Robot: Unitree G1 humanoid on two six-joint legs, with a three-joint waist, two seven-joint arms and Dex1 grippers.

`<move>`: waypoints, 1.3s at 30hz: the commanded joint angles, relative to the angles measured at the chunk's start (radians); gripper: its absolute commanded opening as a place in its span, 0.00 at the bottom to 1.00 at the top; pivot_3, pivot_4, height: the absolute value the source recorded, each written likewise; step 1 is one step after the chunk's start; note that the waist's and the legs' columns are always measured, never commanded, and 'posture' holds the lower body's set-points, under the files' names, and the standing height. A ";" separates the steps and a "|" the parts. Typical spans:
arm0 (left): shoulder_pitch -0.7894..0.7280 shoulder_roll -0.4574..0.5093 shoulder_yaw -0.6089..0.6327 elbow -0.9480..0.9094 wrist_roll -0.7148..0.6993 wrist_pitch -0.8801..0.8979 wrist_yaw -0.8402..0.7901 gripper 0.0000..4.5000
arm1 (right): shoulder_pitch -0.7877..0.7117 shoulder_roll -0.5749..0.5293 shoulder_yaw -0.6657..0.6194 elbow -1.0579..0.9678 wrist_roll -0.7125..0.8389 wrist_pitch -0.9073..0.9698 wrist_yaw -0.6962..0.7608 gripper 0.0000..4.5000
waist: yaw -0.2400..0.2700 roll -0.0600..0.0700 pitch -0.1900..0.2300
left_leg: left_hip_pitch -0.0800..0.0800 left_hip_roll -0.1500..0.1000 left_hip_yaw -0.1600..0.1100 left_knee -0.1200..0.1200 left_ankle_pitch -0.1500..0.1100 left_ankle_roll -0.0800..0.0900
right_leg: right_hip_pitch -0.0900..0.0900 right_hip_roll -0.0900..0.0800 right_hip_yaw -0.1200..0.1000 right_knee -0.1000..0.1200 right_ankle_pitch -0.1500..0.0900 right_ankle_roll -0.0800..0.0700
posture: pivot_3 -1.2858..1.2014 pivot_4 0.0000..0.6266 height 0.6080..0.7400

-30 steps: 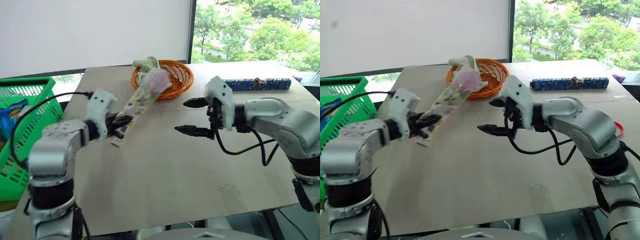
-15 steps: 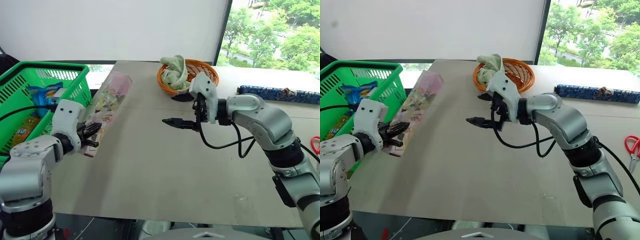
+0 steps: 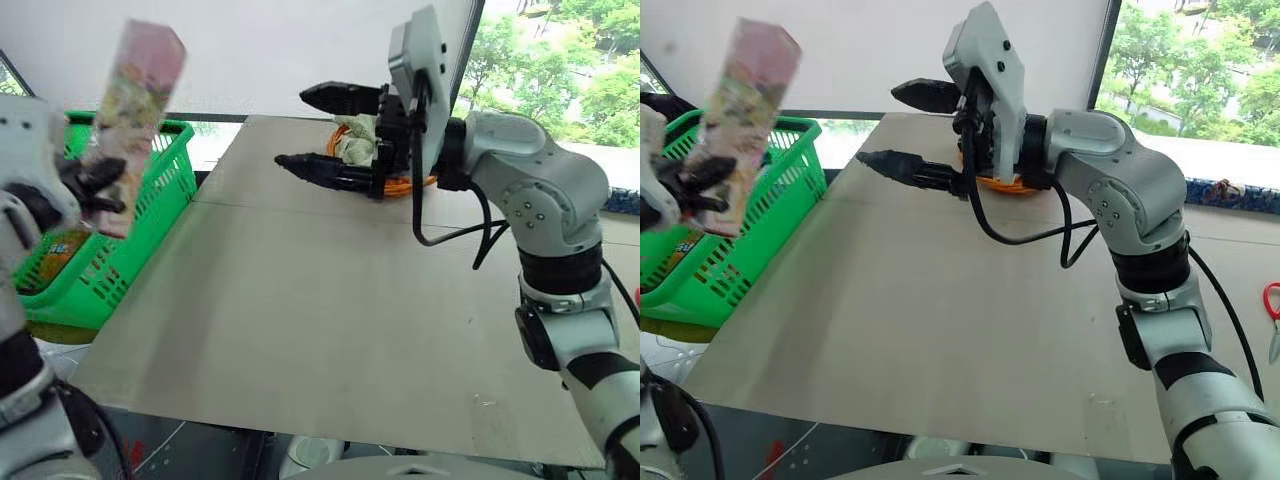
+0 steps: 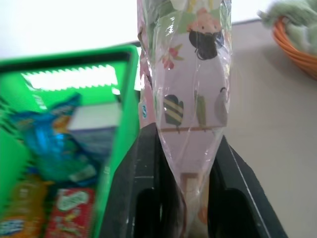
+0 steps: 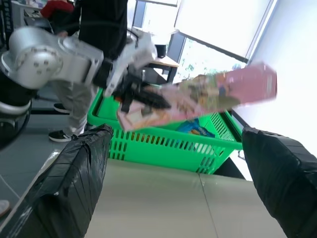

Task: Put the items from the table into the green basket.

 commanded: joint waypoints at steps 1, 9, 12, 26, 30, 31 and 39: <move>-0.076 0.123 -0.085 0.180 0.051 -0.151 -0.025 0.20 | -0.048 -0.007 -0.022 -0.002 0.006 0.014 0.002 1.00 | 0.000 0.000 0.000 | 0.000 0.000 0.000 0.000 0.000 0.000 | 0.000 0.000 0.000 0.000 0.000 0.000 | 0.67 0.00 1.00; -0.267 0.206 -0.401 0.775 0.288 -0.619 -0.002 0.30 | -0.075 -0.013 -0.020 0.007 -0.017 0.014 0.004 1.00 | 0.005 0.000 0.000 | -0.001 0.001 0.005 0.000 0.002 0.001 | 0.000 0.004 -0.002 0.000 0.000 -0.001 | 0.65 0.00 1.00; -0.293 0.224 -0.476 0.888 0.372 -0.702 0.024 0.51 | -0.070 -0.019 -0.031 -0.005 -0.014 0.029 -0.005 1.00 | -0.002 -0.001 0.000 | -0.001 0.001 0.007 0.000 0.003 0.002 | -0.001 0.003 -0.001 0.000 0.000 0.000 | 0.64 0.00 1.00; -0.221 -0.135 -0.310 0.351 0.068 -0.682 0.018 0.99 | 0.051 -0.157 -0.035 -0.063 -0.078 0.074 -0.042 1.00 | -0.006 -0.010 -0.009 | -0.003 0.003 0.001 0.001 0.001 -0.001 | 0.000 -0.006 -0.001 0.000 0.001 -0.001 | 0.63 0.00 1.00; -0.146 -0.424 -0.321 0.098 -0.085 -0.497 0.148 0.99 | 0.233 -0.212 -0.098 -0.096 -0.144 -0.011 -0.106 1.00 | -0.025 -0.012 -0.011 | -0.003 0.002 0.002 0.003 0.002 0.005 | -0.001 -0.008 0.000 0.001 0.001 -0.001 | 0.60 0.00 1.00; -0.104 -0.483 -0.352 0.051 -0.105 -0.475 0.152 0.99 | 0.299 -0.238 -0.120 -0.109 -0.152 -0.006 -0.117 1.00 | -0.026 -0.012 -0.012 | -0.002 0.002 0.001 0.003 0.002 0.005 | 0.001 -0.008 0.000 0.000 0.001 -0.001 | 0.59 0.00 1.00; 0.204 -0.557 -0.426 -0.150 -0.193 -0.433 0.062 0.99 | 0.754 -0.386 -0.319 -0.242 -0.217 -0.084 -0.146 1.00 | -0.135 -0.003 -0.016 | 0.001 0.005 0.003 0.002 0.001 0.008 | 0.003 -0.004 0.007 0.001 0.001 -0.002 | 0.54 0.00 1.00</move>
